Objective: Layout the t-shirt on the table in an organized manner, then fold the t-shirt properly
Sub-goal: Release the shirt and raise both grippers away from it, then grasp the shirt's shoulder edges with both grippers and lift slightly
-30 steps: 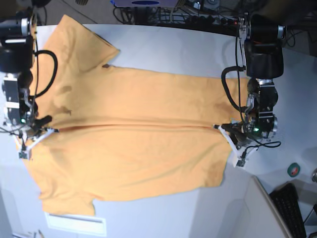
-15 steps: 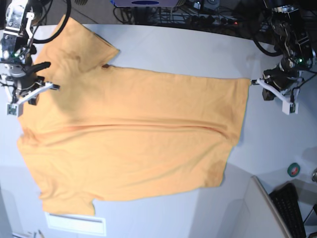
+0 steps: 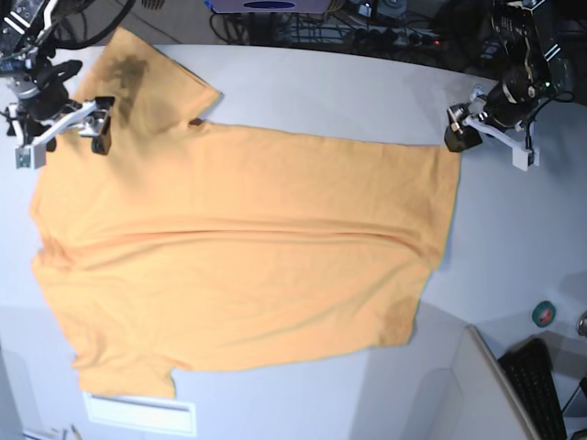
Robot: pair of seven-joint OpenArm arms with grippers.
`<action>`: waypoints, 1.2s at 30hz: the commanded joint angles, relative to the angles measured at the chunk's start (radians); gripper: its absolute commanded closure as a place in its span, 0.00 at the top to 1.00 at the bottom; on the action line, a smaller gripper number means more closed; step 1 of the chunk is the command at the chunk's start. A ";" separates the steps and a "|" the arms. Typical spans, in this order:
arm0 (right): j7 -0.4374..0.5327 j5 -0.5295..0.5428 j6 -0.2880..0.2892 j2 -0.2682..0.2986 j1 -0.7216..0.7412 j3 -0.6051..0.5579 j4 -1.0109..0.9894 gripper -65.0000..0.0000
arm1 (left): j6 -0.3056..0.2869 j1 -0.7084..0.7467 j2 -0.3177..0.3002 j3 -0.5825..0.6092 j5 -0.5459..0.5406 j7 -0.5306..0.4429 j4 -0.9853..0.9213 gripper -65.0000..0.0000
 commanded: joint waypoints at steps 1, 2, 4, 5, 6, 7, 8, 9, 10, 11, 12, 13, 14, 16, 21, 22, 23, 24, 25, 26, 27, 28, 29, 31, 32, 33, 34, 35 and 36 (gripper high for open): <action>0.021 0.015 0.014 0.006 0.002 0.018 0.003 0.86 | -0.022 -0.016 -0.015 -0.003 -0.003 -0.005 -0.011 0.83; 0.021 0.015 0.014 0.006 0.002 0.028 -0.006 0.81 | -0.036 -0.028 -0.015 -0.003 -0.002 -0.005 -0.028 0.83; 0.021 0.015 0.014 0.006 0.002 0.042 -0.022 0.66 | -0.068 -0.049 -0.014 -0.003 0.000 -0.005 -0.060 0.83; 0.021 0.015 0.014 0.006 0.002 0.042 -0.028 0.58 | -0.078 -0.060 -0.014 -0.003 0.001 -0.005 -0.074 0.83; 0.021 0.015 0.014 0.008 -0.001 0.042 -0.031 0.53 | -0.081 -0.068 -0.014 -0.003 0.003 -0.005 -0.083 0.83; 0.021 0.015 0.014 0.008 -0.001 0.044 -0.031 0.49 | -0.081 -0.072 -0.014 -0.003 0.003 -0.005 -0.090 0.83; 0.021 0.015 0.014 0.008 -0.001 0.050 -0.031 0.45 | -0.081 -0.077 -0.014 -0.003 0.003 -0.005 -0.093 0.83; 0.021 0.015 0.014 0.008 -0.001 0.059 -0.031 0.42 | -0.081 -0.079 -0.012 -0.003 0.003 -0.005 -0.093 0.83; 0.021 0.015 0.014 0.008 0.002 0.064 -0.031 0.41 | -0.081 -0.079 -0.006 -0.003 0.003 -0.005 -0.093 0.83; 0.021 0.015 0.014 0.008 0.002 0.064 -0.031 0.40 | -0.081 -0.079 -0.001 -0.003 0.003 -0.005 -0.093 0.83; 0.021 0.015 0.014 0.011 0.002 0.064 -0.031 0.40 | -0.081 -0.079 -0.001 -0.003 0.004 -0.005 -0.094 0.83; 0.021 0.015 0.014 0.012 0.002 0.064 -0.031 0.40 | -0.081 -0.079 0.000 0.010 0.004 -0.005 -0.096 0.83; 0.021 0.015 0.014 0.014 0.002 0.064 -0.031 0.40 | -0.081 -0.079 -0.001 0.038 0.004 -0.005 -0.102 0.83; 0.021 0.015 0.014 0.014 0.002 0.064 -0.031 0.40 | -0.079 -0.079 -0.004 0.087 0.004 -0.005 -0.114 0.83; 0.021 0.015 0.014 0.014 0.002 0.108 -0.032 0.40 | -0.078 -0.079 0.000 0.101 0.000 -0.005 -0.114 0.83; 0.020 0.015 0.014 0.014 0.001 0.121 -0.032 0.40 | -0.078 -0.079 0.000 0.101 -0.002 -0.005 -0.114 0.81; 0.020 0.015 0.014 0.014 -0.001 0.130 -0.032 0.40 | -0.078 -0.079 0.000 0.101 -0.002 -0.005 -0.114 0.76; 0.020 0.015 0.014 0.014 -0.002 0.142 -0.034 0.40 | -0.078 -0.079 0.000 0.101 -0.002 -0.005 -0.114 0.70; 0.020 0.013 0.014 0.014 -0.004 0.154 -0.034 0.40 | -0.078 -0.079 0.000 0.101 -0.002 -0.005 -0.114 0.65; 0.007 0.013 0.014 0.014 -0.004 0.170 -0.034 0.41 | -0.078 -0.079 0.000 0.101 -0.002 -0.005 -0.114 0.58; -0.023 0.013 0.014 0.015 -0.004 0.188 -0.034 0.41 | -0.078 -0.079 0.000 0.101 -0.002 -0.005 -0.114 0.52; -0.060 0.013 0.014 0.015 -0.001 0.206 -0.034 0.41 | -0.078 -0.079 0.000 0.101 -0.002 -0.005 -0.114 0.45; -0.091 0.013 0.014 0.017 0.001 0.217 -0.034 0.41 | -0.078 -0.079 0.000 0.101 -0.002 -0.005 -0.114 0.40; -0.134 0.013 0.014 0.040 0.002 0.220 -0.039 0.44 | -0.078 -0.079 0.000 0.101 -0.002 -0.005 -0.114 0.29; -0.138 0.013 0.014 0.043 0.002 0.222 -0.060 0.48 | -0.078 -0.079 0.000 0.101 -0.002 -0.005 -0.114 0.23; -0.132 0.013 0.014 0.049 0.005 0.225 -0.088 0.50 | -0.078 -0.079 0.000 0.101 -0.002 -0.005 -0.114 0.17; -0.126 0.013 0.014 0.051 0.022 0.226 -0.129 0.52 | -0.078 -0.079 0.000 0.101 -0.002 -0.005 -0.114 0.10; -0.122 0.013 0.014 0.066 0.036 0.228 -0.172 0.54 | -0.078 -0.079 0.000 0.101 -0.002 -0.005 -0.111 0.02; -0.122 0.013 0.014 0.089 0.044 0.228 -0.214 0.54 | -0.078 -0.079 -0.001 0.101 -0.002 -0.005 -0.109 0.00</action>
